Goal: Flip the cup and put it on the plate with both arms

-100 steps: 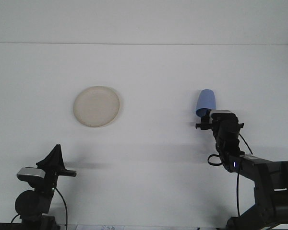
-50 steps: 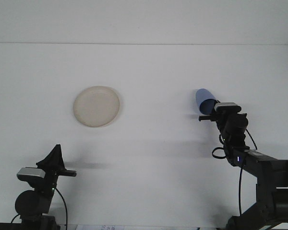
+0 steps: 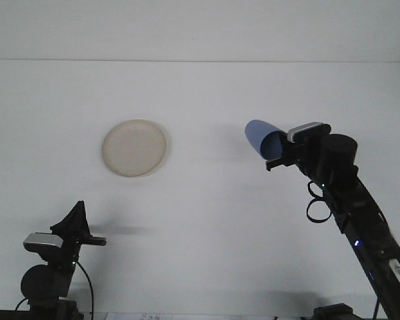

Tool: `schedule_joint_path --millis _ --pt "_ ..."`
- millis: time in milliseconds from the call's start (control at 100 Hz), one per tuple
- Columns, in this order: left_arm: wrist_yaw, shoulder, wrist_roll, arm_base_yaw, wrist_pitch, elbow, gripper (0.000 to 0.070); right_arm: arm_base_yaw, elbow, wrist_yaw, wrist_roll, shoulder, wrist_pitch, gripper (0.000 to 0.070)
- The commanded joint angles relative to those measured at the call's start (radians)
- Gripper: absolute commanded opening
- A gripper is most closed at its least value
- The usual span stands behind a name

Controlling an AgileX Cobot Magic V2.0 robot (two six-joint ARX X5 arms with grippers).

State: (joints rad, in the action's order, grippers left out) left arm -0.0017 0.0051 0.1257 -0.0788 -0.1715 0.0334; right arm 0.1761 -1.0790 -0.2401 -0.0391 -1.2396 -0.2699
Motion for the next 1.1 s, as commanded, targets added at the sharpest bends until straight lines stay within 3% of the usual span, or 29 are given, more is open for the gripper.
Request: schedule_joint_path --millis 0,170,370,720,1090 --pt "-0.002 -0.002 0.003 0.000 -0.010 -0.019 0.0012 0.042 -0.131 -0.005 -0.051 -0.019 -0.281 0.0000" --pt "-0.002 -0.002 0.003 0.000 -0.010 -0.019 0.0012 0.192 -0.365 0.019 -0.086 -0.077 -0.624 0.0000" --pt "-0.002 -0.002 0.003 0.000 -0.010 -0.019 0.0012 0.355 -0.449 0.115 -0.090 -0.182 -0.822 0.0000" --pt "-0.002 -0.002 0.003 0.000 -0.010 -0.019 0.0012 0.508 -0.449 0.140 -0.089 -0.386 -0.913 0.0000" --pt "-0.002 -0.002 0.003 0.000 -0.010 -0.019 0.0012 0.537 -0.449 0.139 -0.089 -0.513 -0.911 0.0000"
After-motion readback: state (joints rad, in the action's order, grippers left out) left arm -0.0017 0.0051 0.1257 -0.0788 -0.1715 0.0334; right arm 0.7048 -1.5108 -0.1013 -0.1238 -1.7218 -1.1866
